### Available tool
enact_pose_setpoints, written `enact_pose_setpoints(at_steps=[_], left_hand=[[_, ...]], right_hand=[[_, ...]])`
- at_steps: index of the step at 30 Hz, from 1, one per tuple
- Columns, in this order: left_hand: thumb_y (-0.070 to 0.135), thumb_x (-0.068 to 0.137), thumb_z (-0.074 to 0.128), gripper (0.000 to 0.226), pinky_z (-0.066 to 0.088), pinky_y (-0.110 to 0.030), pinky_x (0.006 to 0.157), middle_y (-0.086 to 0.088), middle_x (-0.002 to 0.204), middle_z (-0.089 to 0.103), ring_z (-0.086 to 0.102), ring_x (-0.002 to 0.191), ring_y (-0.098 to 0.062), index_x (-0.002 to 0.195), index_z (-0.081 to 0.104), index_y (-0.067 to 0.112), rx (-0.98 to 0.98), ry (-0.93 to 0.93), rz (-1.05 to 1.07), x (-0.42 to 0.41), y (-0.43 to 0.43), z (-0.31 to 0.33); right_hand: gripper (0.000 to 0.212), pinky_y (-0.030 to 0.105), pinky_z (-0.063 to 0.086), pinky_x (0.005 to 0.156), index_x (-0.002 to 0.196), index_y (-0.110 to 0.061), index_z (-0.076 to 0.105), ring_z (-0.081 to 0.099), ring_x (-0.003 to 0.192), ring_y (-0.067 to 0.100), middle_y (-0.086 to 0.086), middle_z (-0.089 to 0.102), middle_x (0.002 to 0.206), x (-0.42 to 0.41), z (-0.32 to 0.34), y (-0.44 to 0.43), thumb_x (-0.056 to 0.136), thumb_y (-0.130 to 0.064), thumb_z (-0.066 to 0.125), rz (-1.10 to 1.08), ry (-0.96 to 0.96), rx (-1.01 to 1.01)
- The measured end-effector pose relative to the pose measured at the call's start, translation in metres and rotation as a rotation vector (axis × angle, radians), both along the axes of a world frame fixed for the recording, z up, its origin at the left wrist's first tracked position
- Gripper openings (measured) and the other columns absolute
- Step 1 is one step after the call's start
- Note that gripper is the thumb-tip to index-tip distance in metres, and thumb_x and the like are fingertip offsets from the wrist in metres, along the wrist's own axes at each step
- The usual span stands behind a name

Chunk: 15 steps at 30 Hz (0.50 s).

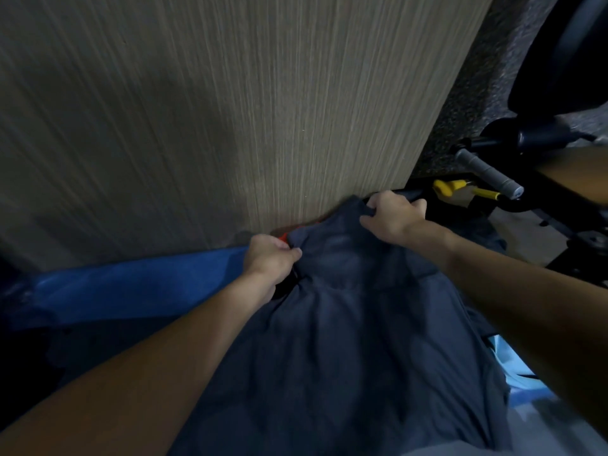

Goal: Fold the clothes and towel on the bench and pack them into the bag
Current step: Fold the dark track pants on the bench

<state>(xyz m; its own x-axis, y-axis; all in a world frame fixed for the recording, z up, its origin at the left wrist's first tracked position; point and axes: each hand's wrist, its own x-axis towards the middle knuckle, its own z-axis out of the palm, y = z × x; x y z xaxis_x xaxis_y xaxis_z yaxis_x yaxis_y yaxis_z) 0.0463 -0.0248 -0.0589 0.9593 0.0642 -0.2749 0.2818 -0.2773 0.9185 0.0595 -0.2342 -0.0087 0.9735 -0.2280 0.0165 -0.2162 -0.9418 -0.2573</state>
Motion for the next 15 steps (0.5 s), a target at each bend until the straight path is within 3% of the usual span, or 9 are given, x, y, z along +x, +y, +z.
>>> enact_pose_setpoints(at_steps=[4,6,9,12,15], left_hand=[[0.009,0.09,0.07,0.012,0.047,-0.023,0.069,0.0,0.09,0.064,0.057,0.077,-0.008,0.087,0.062,0.017,-0.065,-0.093,0.035,0.003,0.0,0.01],[0.003,0.09,0.066,0.015,0.049,-0.02,0.063,-0.003,0.098,0.067,0.06,0.08,-0.01,0.102,0.063,0.012,-0.128,-0.101,0.053,0.004,0.0,0.014],[0.0,0.091,0.063,0.03,0.051,-0.018,0.063,-0.006,0.11,0.067,0.064,0.091,-0.012,0.118,0.061,0.012,-0.182,-0.079,0.016,0.002,0.001,0.017],[0.014,0.091,0.07,0.042,0.049,-0.012,0.058,-0.001,0.112,0.066,0.064,0.093,-0.008,0.13,0.057,0.013,-0.247,-0.051,-0.045,0.001,0.002,0.018],[0.028,0.091,0.072,0.034,0.044,-0.009,0.048,0.001,0.101,0.07,0.064,0.072,0.002,0.119,0.065,0.01,-0.257,-0.046,-0.045,0.003,0.005,0.02]], right_hand=[[0.008,0.037,0.025,0.098,0.095,-0.018,0.058,0.053,0.101,0.025,0.003,0.061,0.095,0.0,0.008,0.001,0.092,-0.025,0.056,-0.024,-0.128,0.256],[0.007,0.047,0.031,0.108,0.089,-0.023,0.06,0.058,0.101,0.025,0.002,0.066,0.096,0.0,0.01,0.0,0.082,-0.022,0.061,-0.025,-0.109,0.454],[0.021,0.058,0.04,0.102,0.082,-0.023,0.067,0.067,0.092,0.027,0.002,0.072,0.087,-0.002,0.01,-0.003,0.063,-0.03,0.063,-0.009,-0.045,0.579],[0.005,0.05,0.052,0.092,0.081,-0.017,0.07,0.069,0.084,0.023,0.006,0.073,0.087,-0.011,0.019,0.0,0.078,-0.021,0.07,0.016,-0.068,0.659],[0.016,0.035,0.056,0.07,0.078,-0.013,0.064,0.065,0.073,0.018,0.009,0.068,0.081,-0.019,0.021,-0.003,0.087,0.0,0.063,0.069,-0.113,0.751]])
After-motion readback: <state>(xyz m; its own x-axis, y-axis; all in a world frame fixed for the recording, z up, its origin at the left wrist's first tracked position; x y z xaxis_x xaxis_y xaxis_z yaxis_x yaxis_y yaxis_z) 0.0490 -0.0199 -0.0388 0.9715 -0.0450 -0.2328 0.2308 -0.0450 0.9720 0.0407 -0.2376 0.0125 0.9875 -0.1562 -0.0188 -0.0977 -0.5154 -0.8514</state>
